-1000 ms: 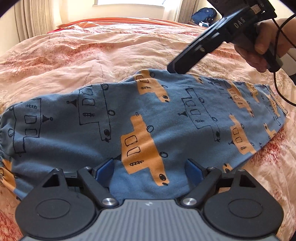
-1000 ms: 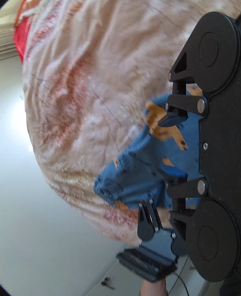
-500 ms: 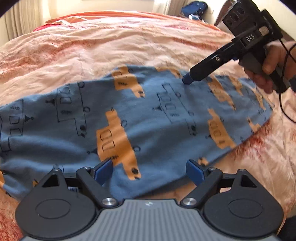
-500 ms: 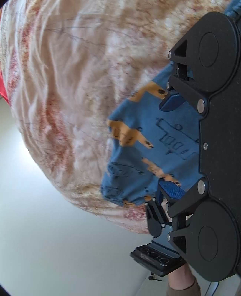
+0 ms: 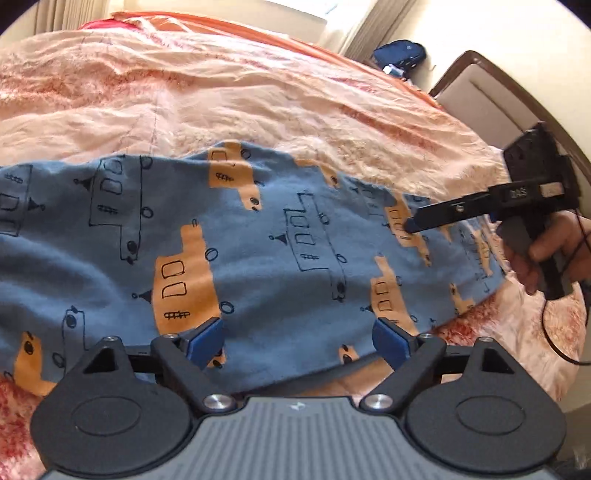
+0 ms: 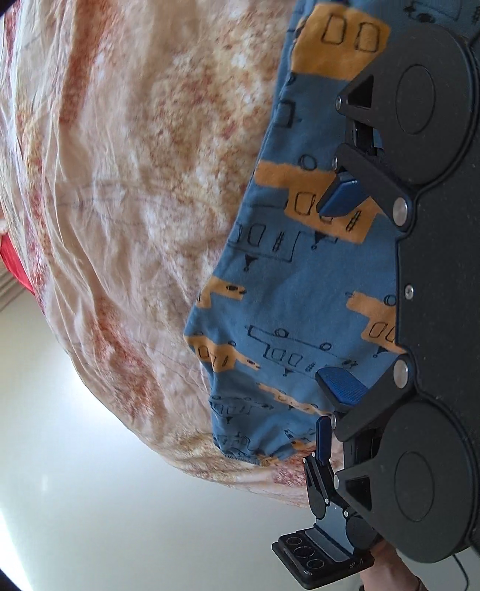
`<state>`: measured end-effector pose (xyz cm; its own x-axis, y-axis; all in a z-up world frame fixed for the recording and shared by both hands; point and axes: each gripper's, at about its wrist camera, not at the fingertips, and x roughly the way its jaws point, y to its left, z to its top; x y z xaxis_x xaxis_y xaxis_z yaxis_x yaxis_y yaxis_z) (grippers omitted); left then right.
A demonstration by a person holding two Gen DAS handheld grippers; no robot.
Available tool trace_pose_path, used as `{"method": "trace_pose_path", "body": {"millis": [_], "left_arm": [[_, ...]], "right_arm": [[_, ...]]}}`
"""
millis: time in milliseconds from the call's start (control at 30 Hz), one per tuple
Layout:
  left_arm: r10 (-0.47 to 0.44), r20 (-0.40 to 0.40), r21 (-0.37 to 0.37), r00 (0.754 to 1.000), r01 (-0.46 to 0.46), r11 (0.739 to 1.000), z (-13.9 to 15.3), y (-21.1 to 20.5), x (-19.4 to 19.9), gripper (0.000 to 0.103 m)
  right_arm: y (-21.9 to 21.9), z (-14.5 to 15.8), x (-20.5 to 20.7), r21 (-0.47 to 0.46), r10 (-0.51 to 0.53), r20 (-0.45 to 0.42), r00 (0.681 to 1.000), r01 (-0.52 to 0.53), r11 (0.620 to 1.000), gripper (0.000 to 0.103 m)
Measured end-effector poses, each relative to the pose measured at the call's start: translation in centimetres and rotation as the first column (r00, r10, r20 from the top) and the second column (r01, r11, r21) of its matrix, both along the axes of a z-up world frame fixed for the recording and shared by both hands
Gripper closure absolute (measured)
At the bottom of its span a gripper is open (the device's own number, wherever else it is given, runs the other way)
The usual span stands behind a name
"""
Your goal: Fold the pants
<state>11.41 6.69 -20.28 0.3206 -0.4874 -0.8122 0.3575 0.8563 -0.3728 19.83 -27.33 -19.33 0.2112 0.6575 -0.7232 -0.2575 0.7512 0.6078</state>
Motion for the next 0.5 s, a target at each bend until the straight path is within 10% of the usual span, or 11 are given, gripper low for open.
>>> {"method": "trace_pose_path", "body": {"millis": [233, 500], "left_arm": [[-0.042, -0.037, 0.317, 0.998, 0.051, 0.947, -2.1, -3.3, -2.6, 0.001], [-0.024, -0.116, 0.251, 0.993, 0.052, 0.967, 0.4, -2.1, -3.7, 0.001]], "right_arm": [[-3.3, 0.7, -3.0, -0.056, -0.140, -0.015, 0.990, 0.139, 0.989, 0.010], [-4.5, 3.3, -8.7, -0.062, -0.272, -0.040, 0.962, 0.269, 0.961, 0.005]]}}
